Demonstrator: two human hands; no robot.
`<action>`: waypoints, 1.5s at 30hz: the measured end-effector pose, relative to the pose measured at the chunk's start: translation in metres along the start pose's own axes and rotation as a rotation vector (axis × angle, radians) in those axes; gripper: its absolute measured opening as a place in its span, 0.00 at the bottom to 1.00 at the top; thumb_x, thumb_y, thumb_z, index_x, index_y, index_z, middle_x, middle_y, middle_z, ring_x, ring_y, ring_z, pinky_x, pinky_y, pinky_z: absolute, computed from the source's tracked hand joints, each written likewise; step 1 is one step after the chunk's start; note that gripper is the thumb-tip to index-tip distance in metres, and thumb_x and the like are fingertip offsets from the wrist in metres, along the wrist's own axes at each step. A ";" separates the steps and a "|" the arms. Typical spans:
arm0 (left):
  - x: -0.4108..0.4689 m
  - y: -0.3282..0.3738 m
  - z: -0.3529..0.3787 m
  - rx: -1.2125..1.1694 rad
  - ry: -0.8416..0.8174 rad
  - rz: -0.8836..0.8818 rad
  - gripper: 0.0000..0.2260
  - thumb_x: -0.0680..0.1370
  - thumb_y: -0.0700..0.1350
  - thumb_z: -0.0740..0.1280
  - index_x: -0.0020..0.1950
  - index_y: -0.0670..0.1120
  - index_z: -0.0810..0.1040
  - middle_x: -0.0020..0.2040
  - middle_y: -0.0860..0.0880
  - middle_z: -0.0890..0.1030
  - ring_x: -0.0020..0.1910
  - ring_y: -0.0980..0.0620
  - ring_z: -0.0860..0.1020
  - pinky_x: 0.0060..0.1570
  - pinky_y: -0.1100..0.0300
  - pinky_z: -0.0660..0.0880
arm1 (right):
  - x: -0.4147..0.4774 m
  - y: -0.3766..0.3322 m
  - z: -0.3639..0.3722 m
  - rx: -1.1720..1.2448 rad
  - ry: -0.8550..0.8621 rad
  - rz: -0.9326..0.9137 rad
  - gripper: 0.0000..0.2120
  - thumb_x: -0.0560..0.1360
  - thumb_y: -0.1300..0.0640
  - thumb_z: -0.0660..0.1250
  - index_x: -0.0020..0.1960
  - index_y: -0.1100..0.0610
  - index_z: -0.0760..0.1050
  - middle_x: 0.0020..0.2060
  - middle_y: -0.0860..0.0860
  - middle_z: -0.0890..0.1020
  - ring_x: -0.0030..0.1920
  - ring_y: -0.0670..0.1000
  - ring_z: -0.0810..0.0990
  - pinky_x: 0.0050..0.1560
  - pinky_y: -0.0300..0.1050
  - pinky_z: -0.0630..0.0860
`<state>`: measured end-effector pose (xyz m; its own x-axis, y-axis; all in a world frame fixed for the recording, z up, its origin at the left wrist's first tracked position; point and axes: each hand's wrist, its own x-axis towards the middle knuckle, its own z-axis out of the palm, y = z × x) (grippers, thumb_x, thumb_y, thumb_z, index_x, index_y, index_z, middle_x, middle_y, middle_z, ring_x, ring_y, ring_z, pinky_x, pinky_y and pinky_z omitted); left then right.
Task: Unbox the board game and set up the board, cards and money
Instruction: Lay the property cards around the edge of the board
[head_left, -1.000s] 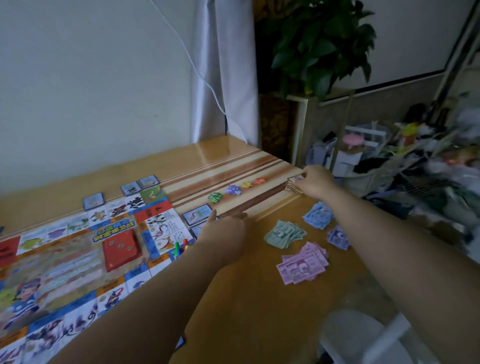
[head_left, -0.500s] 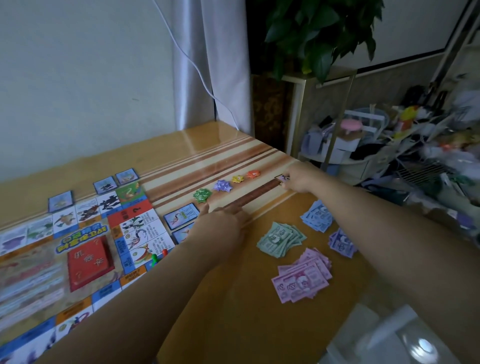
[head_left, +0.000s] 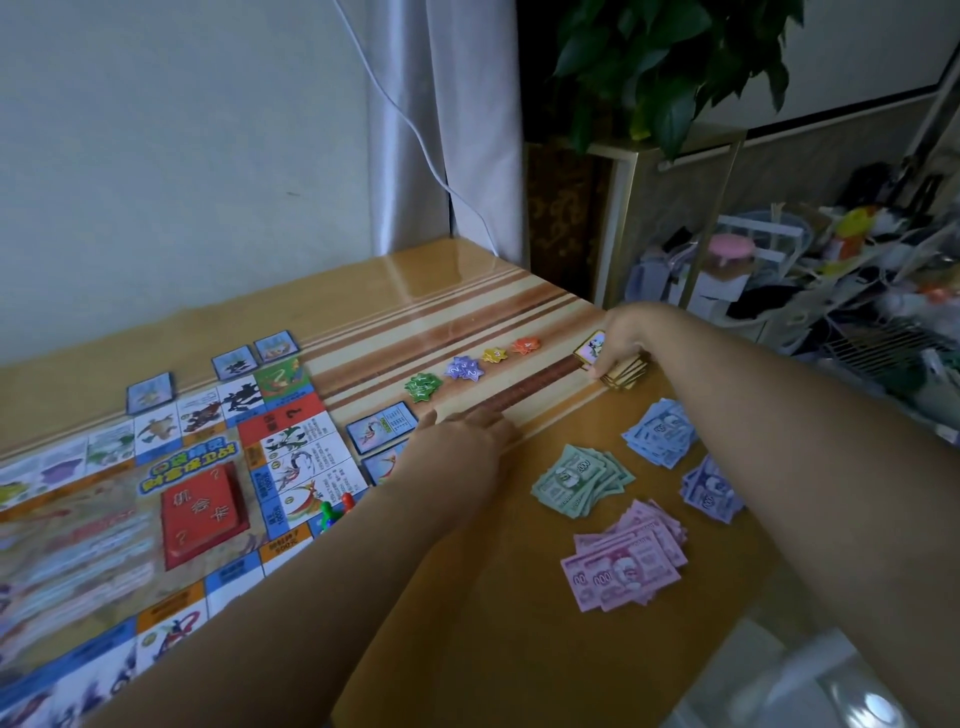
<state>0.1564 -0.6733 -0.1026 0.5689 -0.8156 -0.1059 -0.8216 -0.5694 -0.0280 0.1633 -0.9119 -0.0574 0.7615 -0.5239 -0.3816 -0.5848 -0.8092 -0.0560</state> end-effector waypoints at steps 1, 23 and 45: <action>0.000 0.000 0.000 0.001 0.000 0.002 0.20 0.83 0.51 0.52 0.75 0.55 0.58 0.77 0.53 0.58 0.73 0.50 0.63 0.73 0.45 0.55 | 0.001 0.000 0.000 0.006 -0.006 -0.001 0.34 0.72 0.50 0.72 0.70 0.66 0.64 0.66 0.61 0.72 0.56 0.57 0.73 0.57 0.48 0.72; -0.082 -0.028 -0.068 -1.421 0.619 -0.321 0.15 0.82 0.50 0.56 0.67 0.51 0.73 0.61 0.52 0.78 0.62 0.51 0.75 0.61 0.52 0.71 | -0.162 -0.085 0.013 1.001 0.215 -0.594 0.18 0.75 0.67 0.65 0.64 0.59 0.72 0.57 0.56 0.80 0.57 0.55 0.79 0.63 0.53 0.73; -0.326 -0.069 -0.018 -2.311 0.515 -0.391 0.11 0.80 0.41 0.56 0.52 0.38 0.77 0.42 0.43 0.82 0.36 0.49 0.81 0.32 0.57 0.80 | -0.322 -0.239 0.110 0.327 0.188 -1.209 0.45 0.65 0.42 0.75 0.75 0.45 0.56 0.62 0.32 0.59 0.69 0.37 0.54 0.70 0.37 0.57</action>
<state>0.0284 -0.3704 -0.0484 0.8779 -0.4322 -0.2064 0.4249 0.5040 0.7519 0.0274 -0.5205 -0.0226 0.8686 0.4503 0.2070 0.4884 -0.7072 -0.5112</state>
